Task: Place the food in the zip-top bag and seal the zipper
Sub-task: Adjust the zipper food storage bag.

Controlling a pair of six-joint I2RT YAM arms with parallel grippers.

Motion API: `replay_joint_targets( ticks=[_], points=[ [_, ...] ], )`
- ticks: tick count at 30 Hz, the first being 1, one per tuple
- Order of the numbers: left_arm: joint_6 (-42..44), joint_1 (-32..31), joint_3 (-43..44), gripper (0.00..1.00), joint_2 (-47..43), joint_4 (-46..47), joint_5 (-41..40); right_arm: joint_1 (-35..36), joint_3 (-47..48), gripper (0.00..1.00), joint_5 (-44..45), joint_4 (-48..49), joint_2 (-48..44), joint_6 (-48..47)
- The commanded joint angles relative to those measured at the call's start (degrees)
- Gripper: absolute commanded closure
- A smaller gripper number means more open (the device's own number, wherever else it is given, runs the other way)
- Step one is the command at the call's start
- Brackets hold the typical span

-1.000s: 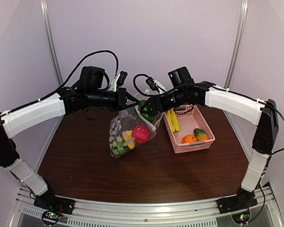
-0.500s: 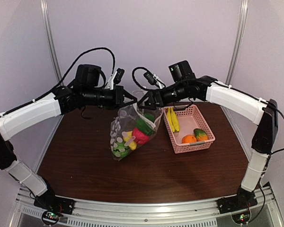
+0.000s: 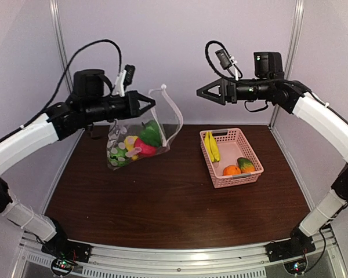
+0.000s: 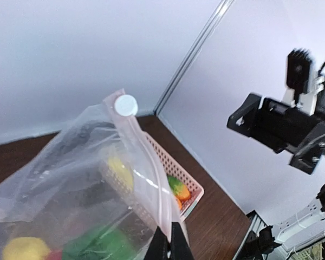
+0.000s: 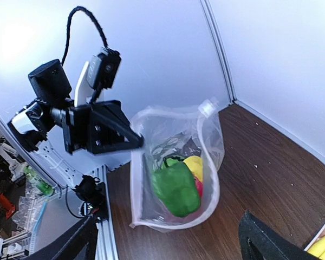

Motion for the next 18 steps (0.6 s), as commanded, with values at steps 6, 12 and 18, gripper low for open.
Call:
replay_joint_targets(
  ticks=[6, 12, 18],
  points=[
    [-2.7, -5.3, -2.1, 1.00, 11.9, 7.3, 1.9, 6.3, -8.6, 0.13, 20.2, -4.9, 7.2, -2.7],
    [-3.1, -5.3, -0.7, 1.00, 13.1, 7.2, 1.4, 6.0, -13.6, 0.15, 26.7, -4.4, 7.5, -0.5],
    [-3.3, -5.3, -0.6, 1.00, 12.8, 7.7, 0.9, 6.2, -20.5, 0.16, 24.3, -2.1, 3.4, -0.8]
  ],
)
